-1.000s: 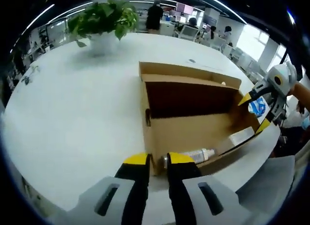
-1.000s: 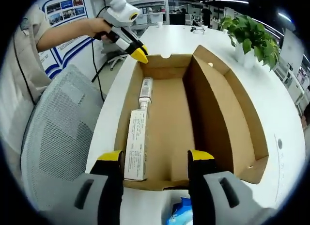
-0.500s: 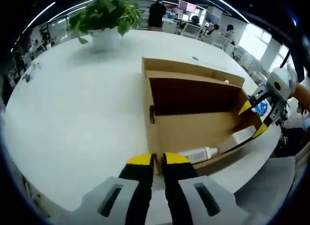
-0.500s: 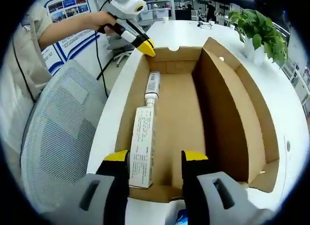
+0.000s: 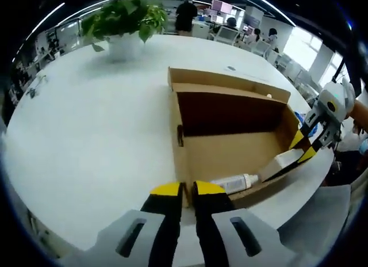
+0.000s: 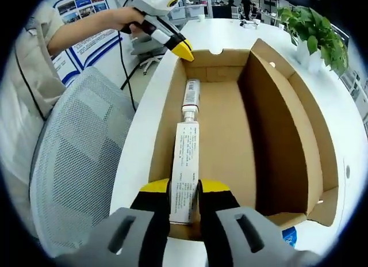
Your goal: Operate the shoe box by opening the lid, removing the specified soft item, and placing it in the target area until the item is outside and the box remains undamaged.
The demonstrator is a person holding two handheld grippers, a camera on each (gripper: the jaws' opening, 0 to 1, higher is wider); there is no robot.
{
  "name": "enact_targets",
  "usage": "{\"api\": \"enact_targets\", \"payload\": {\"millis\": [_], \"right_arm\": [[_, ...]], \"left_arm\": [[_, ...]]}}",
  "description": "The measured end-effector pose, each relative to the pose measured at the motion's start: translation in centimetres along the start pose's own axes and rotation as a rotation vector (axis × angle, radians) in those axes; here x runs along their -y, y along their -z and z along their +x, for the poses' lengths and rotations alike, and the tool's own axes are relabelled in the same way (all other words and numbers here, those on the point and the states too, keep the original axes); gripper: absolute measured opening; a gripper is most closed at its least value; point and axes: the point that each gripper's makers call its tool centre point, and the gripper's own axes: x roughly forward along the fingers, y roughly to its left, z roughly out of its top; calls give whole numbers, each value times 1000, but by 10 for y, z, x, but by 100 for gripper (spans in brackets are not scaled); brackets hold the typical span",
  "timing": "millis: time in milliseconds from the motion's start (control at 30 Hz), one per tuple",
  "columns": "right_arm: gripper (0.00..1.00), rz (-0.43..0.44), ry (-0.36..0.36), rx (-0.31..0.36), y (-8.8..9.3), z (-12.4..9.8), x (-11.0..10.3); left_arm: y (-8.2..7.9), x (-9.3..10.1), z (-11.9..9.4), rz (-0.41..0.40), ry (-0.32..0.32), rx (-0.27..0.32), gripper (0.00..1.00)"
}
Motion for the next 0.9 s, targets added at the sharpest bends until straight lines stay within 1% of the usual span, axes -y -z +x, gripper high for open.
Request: {"api": "enact_targets", "payload": {"millis": [133,233,467,900], "right_arm": [[15,-13,13,-12,0,0,1],[15,-6,16,-18,0,0,1],[14,-8,41,-9,-6,-8,3],[14,-12,111,38,-20,-37,10]], "left_arm": [[0,0,0,1,0,-1,5],[0,0,0,-3,1,-1,5],[0,0,-1,-8,2,2,5],[0,0,-1,-4,-7,2,4]]}}
